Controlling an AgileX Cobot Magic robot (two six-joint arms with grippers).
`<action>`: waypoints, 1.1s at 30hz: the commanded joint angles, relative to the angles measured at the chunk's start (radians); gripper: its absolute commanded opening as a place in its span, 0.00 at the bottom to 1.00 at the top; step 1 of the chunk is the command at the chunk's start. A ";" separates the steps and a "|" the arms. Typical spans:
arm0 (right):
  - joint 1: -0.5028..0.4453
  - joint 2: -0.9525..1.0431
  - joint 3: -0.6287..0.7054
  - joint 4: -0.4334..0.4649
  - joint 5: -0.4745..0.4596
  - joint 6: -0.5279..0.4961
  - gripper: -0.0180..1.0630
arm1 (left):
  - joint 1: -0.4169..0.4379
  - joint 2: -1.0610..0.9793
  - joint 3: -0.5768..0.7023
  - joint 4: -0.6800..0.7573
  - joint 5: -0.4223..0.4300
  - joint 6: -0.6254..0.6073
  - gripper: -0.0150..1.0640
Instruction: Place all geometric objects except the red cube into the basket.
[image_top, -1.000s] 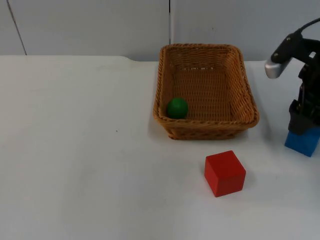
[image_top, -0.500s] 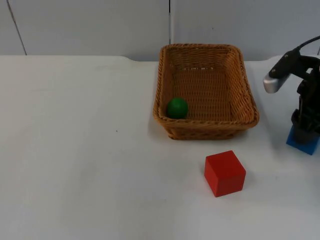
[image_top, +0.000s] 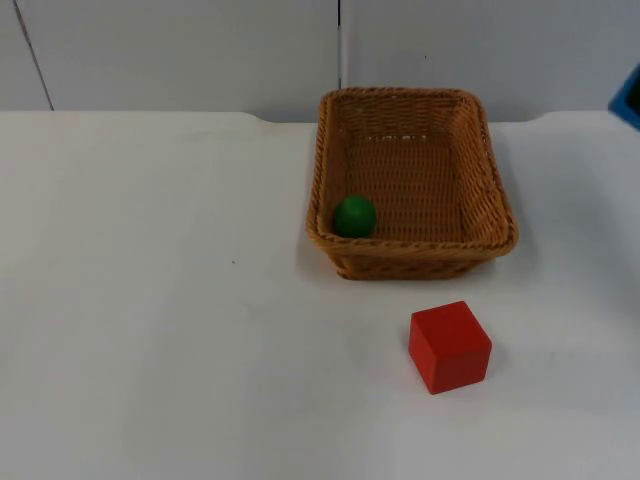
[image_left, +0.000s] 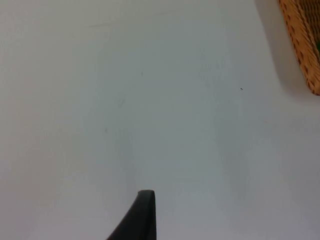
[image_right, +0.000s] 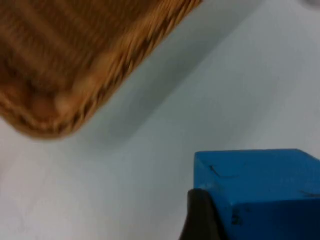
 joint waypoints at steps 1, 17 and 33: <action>-0.003 -0.040 -0.004 0.039 -0.030 0.038 0.02 | 0.002 -0.006 0.004 -0.003 0.000 -0.003 0.92; 0.134 0.152 -0.212 0.201 -0.104 0.116 0.02 | 0.002 -0.006 0.004 -0.025 -0.006 -0.003 0.92; 0.177 0.654 -0.786 0.248 0.057 0.190 0.02 | 0.002 -0.006 0.004 -0.022 -0.006 -0.003 0.92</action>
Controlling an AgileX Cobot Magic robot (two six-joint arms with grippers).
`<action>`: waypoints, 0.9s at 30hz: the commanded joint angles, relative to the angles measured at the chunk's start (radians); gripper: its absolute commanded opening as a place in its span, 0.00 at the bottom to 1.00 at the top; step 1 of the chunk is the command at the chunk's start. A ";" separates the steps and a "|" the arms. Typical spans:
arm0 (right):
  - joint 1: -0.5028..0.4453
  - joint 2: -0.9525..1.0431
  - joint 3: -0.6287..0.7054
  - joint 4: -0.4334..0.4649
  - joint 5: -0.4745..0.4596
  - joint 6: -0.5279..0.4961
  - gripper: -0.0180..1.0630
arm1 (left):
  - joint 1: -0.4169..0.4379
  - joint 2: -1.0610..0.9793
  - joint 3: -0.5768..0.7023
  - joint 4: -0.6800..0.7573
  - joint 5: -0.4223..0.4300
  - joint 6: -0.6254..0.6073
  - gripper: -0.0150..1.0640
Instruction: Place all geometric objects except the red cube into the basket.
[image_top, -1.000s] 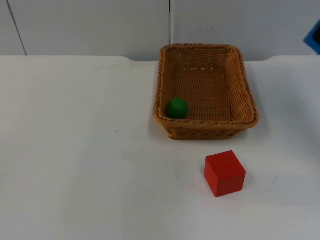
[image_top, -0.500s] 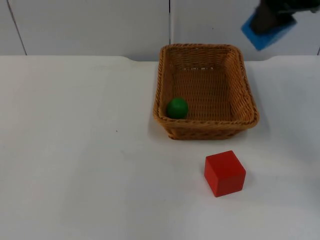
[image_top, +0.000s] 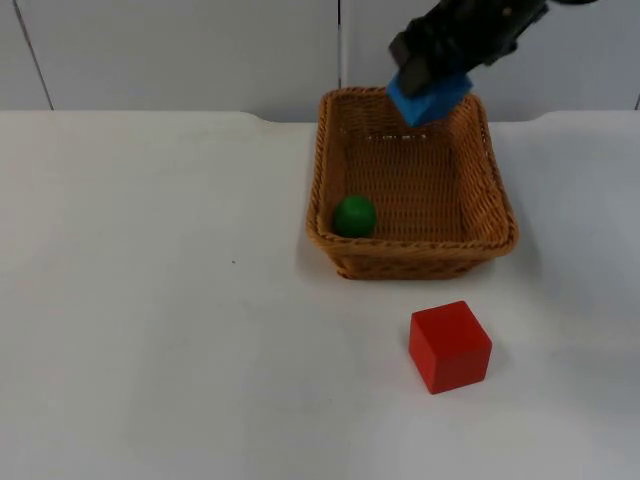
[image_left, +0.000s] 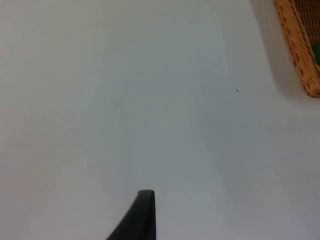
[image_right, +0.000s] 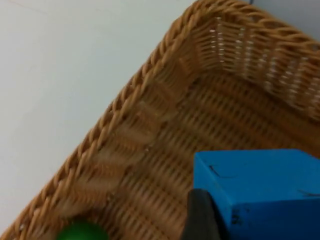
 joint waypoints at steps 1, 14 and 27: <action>0.021 0.030 -0.044 0.002 -0.001 -0.006 0.02 | 0.002 -0.006 0.004 -0.010 -0.006 -0.003 0.92; 0.063 0.122 -0.052 -0.040 -0.055 0.001 0.67 | 0.002 -0.006 0.004 -0.008 -0.006 -0.003 0.92; 0.063 -0.147 -0.052 -0.039 0.081 -0.001 0.69 | 0.002 -0.006 0.004 -0.008 -0.006 -0.003 0.92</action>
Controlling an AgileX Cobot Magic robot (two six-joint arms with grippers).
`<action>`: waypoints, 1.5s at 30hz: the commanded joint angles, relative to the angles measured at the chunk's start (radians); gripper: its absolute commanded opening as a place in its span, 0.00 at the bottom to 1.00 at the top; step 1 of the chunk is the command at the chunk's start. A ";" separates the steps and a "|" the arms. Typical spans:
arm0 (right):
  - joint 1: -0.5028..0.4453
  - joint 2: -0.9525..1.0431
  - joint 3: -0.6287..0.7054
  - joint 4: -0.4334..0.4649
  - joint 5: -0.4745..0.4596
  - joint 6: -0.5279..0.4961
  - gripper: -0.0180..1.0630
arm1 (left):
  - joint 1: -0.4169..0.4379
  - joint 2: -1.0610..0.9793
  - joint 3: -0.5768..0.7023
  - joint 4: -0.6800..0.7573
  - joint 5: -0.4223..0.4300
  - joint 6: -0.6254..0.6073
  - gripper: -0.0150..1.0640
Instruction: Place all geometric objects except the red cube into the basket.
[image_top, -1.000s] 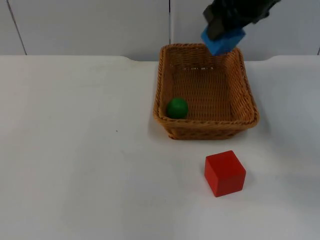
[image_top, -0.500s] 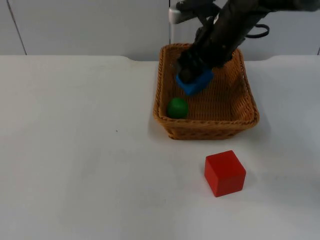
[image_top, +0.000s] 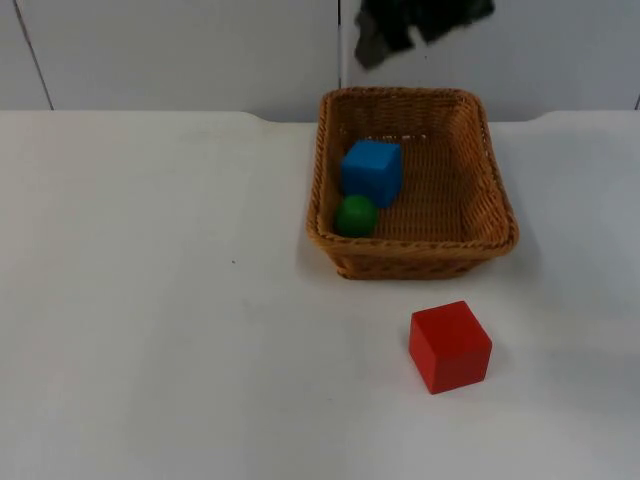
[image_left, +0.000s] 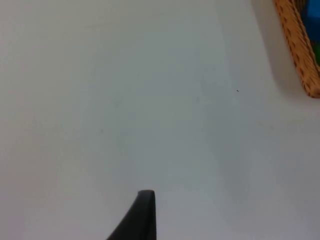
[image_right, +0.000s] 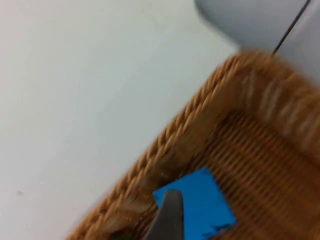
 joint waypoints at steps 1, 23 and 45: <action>0.004 -0.073 -0.013 -0.001 0.050 -0.001 0.69 | 0.002 -0.006 0.004 -0.006 -0.006 -0.003 0.92; 0.004 -0.839 0.776 0.112 -0.186 -0.021 0.69 | 0.002 -0.160 0.004 -0.012 -0.002 0.035 0.92; 0.004 -1.687 1.400 0.157 -0.157 -0.002 0.69 | 0.002 -0.557 0.006 -0.058 0.128 0.047 0.92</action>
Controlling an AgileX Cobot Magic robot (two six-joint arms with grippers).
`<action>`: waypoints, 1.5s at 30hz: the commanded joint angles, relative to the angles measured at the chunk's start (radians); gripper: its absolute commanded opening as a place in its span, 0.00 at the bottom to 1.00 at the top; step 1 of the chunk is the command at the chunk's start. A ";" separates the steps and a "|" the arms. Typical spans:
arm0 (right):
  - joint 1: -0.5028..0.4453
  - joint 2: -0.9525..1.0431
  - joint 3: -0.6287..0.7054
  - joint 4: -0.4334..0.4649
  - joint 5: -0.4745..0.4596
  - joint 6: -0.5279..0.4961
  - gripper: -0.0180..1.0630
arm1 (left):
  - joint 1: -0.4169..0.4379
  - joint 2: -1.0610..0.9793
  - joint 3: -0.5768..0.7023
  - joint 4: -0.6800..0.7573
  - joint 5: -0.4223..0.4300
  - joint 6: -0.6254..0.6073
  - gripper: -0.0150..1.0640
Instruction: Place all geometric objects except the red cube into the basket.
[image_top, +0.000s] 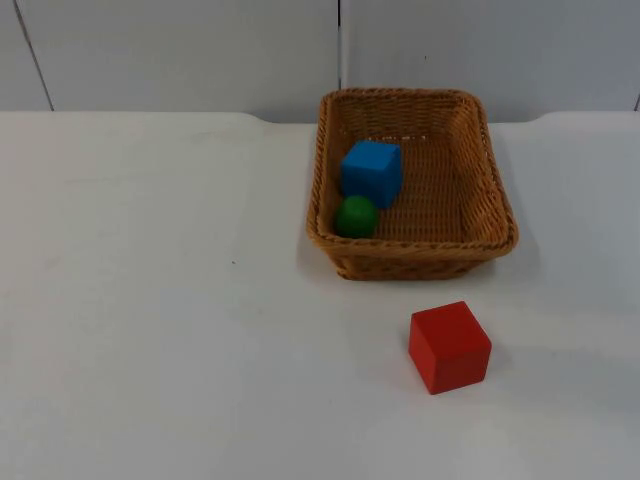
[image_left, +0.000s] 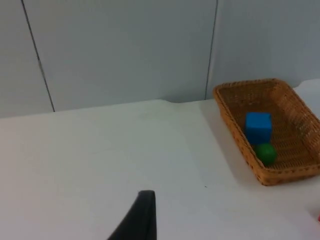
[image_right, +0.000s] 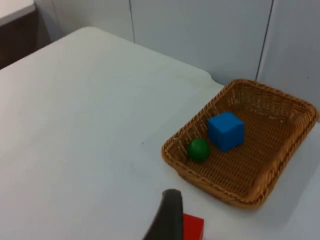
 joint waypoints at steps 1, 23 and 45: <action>-0.001 -0.112 0.052 -0.001 0.026 0.004 0.69 | 0.002 -0.062 0.014 0.006 0.038 0.006 0.92; -0.001 -0.588 0.190 -0.246 0.338 0.289 0.69 | 0.002 -0.269 0.169 0.104 0.143 -0.117 0.92; -0.001 -0.588 0.193 -0.342 0.315 0.408 0.69 | 0.002 -0.269 0.183 0.316 0.201 -0.230 0.92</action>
